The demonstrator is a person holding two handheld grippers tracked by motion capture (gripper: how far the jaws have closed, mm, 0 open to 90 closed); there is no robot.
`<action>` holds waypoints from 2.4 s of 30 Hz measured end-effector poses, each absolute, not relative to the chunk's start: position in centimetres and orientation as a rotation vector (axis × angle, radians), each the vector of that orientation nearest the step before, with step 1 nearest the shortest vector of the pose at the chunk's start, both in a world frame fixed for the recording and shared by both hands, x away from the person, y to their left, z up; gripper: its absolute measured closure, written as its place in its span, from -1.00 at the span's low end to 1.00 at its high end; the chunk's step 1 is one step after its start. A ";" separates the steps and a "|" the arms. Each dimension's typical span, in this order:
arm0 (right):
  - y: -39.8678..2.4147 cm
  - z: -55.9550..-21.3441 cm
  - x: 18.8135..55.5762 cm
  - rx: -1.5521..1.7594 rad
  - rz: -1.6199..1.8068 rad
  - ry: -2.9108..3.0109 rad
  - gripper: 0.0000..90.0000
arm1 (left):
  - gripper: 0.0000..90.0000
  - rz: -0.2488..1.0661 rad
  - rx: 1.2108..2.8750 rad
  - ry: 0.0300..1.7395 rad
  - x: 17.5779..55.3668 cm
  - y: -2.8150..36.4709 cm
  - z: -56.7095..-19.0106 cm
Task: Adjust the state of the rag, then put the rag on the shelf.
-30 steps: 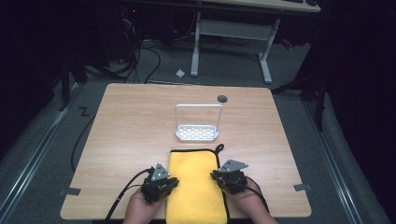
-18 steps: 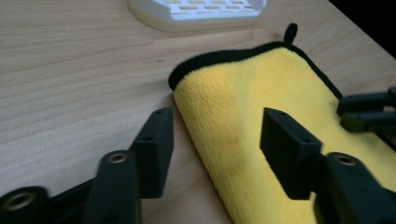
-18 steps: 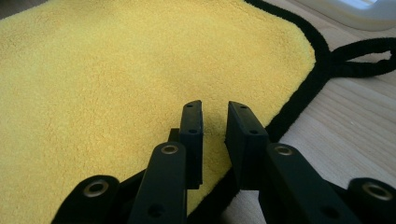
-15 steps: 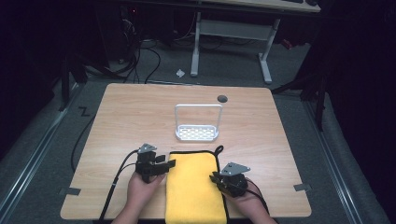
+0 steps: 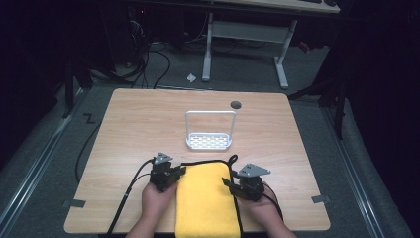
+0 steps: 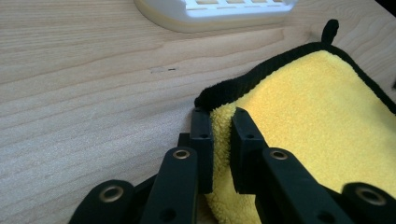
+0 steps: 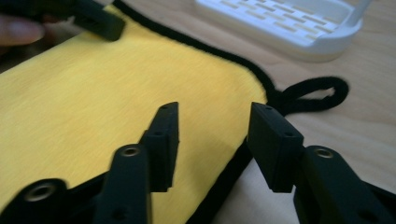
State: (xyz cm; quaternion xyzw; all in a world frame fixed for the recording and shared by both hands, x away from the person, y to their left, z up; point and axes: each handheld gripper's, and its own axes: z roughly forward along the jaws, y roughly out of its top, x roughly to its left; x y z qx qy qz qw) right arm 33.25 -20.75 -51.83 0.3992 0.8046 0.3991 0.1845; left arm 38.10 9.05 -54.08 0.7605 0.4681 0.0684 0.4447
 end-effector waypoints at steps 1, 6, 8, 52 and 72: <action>-20.8 -51.8 33.2 1.125 1.125 2.268 0.14 | 0.80 0.162 1.882 1.163 38.1 9.1 -54.1; -19.9 -51.4 36.4 1.184 1.064 2.231 -0.07 | 0.77 0.154 1.875 1.163 38.1 9.2 -54.1; -19.7 -51.7 37.5 1.228 1.033 2.233 -0.13 | 0.76 0.150 1.873 1.162 38.1 9.2 -54.1; -19.0 -50.9 35.5 1.122 1.158 2.214 0.73 | 0.84 0.208 1.805 1.097 37.0 9.0 -52.8; -19.4 -47.7 35.1 1.149 1.206 2.089 0.74 | 0.86 0.316 1.765 0.989 36.7 8.3 -47.4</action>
